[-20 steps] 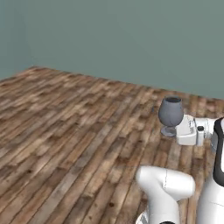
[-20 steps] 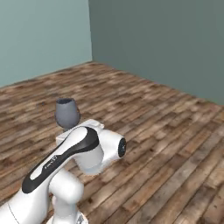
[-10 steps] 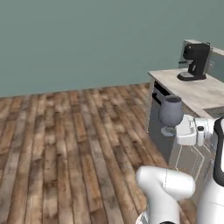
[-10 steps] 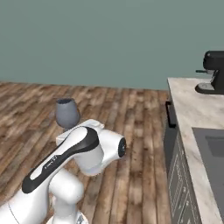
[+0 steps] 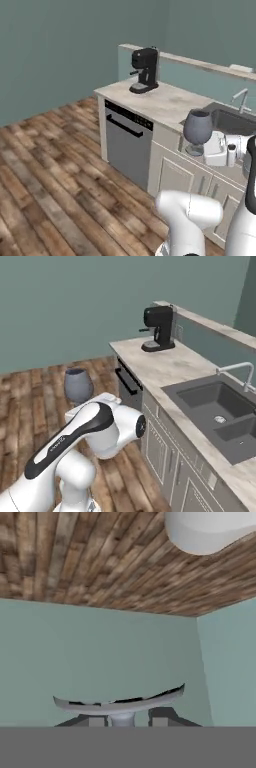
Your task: Retrieve the wine glasses from the counter and place one next to each plate.
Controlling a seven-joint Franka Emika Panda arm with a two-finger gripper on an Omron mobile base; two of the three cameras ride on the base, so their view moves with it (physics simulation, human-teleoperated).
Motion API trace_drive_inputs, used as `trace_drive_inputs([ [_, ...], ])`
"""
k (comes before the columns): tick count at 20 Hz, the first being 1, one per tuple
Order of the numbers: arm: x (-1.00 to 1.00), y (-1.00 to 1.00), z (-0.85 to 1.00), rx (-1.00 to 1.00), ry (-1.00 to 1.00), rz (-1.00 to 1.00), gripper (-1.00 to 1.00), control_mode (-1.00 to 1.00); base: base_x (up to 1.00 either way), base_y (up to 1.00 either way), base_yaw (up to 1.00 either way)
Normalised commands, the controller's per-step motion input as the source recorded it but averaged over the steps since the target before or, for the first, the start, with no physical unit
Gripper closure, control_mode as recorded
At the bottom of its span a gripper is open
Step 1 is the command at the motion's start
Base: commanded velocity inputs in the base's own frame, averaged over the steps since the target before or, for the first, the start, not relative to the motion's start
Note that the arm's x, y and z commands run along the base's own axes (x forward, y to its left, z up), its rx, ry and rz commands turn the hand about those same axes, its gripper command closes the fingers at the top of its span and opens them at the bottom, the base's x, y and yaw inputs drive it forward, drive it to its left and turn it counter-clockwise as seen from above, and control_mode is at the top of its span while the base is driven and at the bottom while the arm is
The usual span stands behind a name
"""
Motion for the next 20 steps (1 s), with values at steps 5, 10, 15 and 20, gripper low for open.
trace_drive_inputs([
  [5,0.00,0.00,0.00,0.00,0.00,0.00,1.00,1.00,0.80,1.00,-0.60],
  [10,0.00,0.00,0.00,0.00,0.00,0.00,1.00,1.00,0.78,1.00,-0.58],
  [15,0.00,0.00,0.00,0.00,0.00,0.00,1.00,1.00,0.40,0.97,-0.64],
  [20,0.00,0.00,0.00,0.00,0.00,0.00,1.00,1.00,-0.07,0.99,-0.55],
])
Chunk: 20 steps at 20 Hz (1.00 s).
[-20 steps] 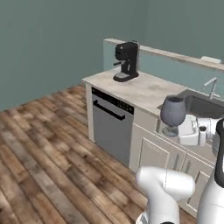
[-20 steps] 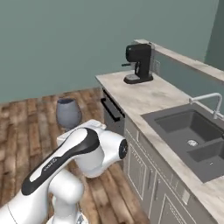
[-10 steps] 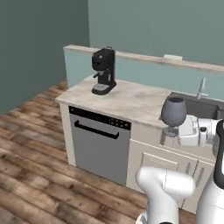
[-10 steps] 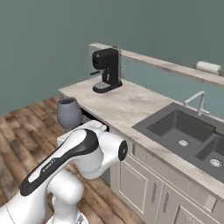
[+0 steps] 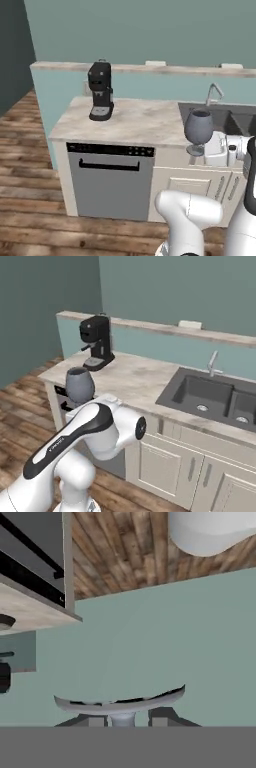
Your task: Retrieve the wine glasses from the counter and place one next to each plate.
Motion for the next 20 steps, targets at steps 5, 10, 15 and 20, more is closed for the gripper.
trace_drive_inputs([
  [5,0.00,0.00,0.00,0.00,0.00,0.00,1.00,1.00,-0.27,1.00,-0.34],
  [10,0.00,0.00,0.00,0.00,0.00,0.00,1.00,1.00,-0.39,1.00,-0.24],
  [15,0.00,0.00,0.00,0.00,0.00,0.00,1.00,1.00,-0.26,1.00,-0.17],
  [20,0.00,0.00,0.00,0.00,0.00,0.00,1.00,1.00,-0.05,1.00,-0.11],
])
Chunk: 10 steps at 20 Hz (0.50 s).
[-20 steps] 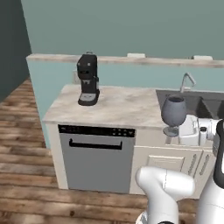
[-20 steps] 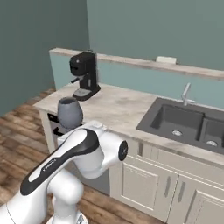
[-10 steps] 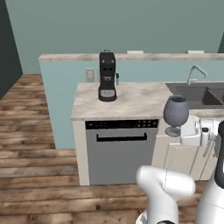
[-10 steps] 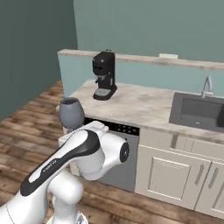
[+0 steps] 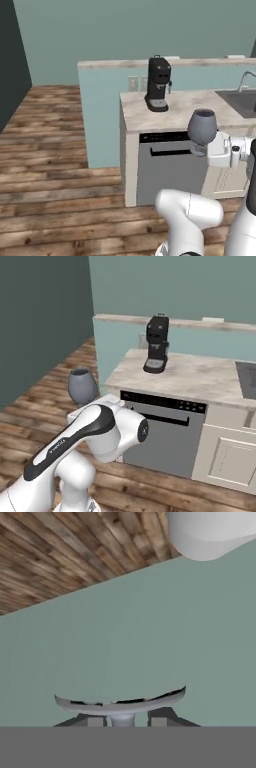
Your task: Retrieve the wine glasses from the counter and place one next to each plate.
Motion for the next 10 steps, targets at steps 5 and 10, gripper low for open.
trace_drive_inputs([
  [5,0.00,0.00,0.00,0.00,0.00,0.00,1.00,1.00,0.21,1.00,-0.14],
  [10,0.00,0.00,0.00,0.00,0.00,0.00,1.00,1.00,0.39,1.00,-0.18],
])
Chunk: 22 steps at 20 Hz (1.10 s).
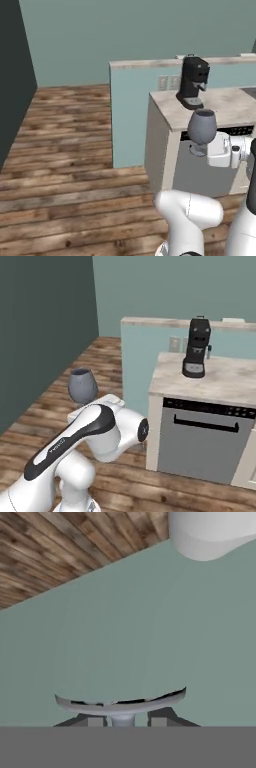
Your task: Retrieve the wine glasses from the counter and place one next to each plate.
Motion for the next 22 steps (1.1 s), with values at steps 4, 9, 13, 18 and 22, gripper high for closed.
trace_drive_inputs([
  [4,0.00,0.00,0.00,0.00,0.00,0.00,1.00,1.00,0.57,1.00,-0.27],
  [9,0.00,0.00,0.00,0.00,0.00,0.00,1.00,1.00,0.84,1.00,-0.33],
  [13,0.00,0.00,0.00,0.00,0.00,0.00,1.00,1.00,1.00,1.00,-0.38],
  [18,0.00,0.00,0.00,0.00,0.00,0.00,1.00,1.00,0.95,1.00,-0.39],
  [22,0.00,0.00,0.00,0.00,0.00,0.00,1.00,1.00,0.62,1.00,-0.42],
])
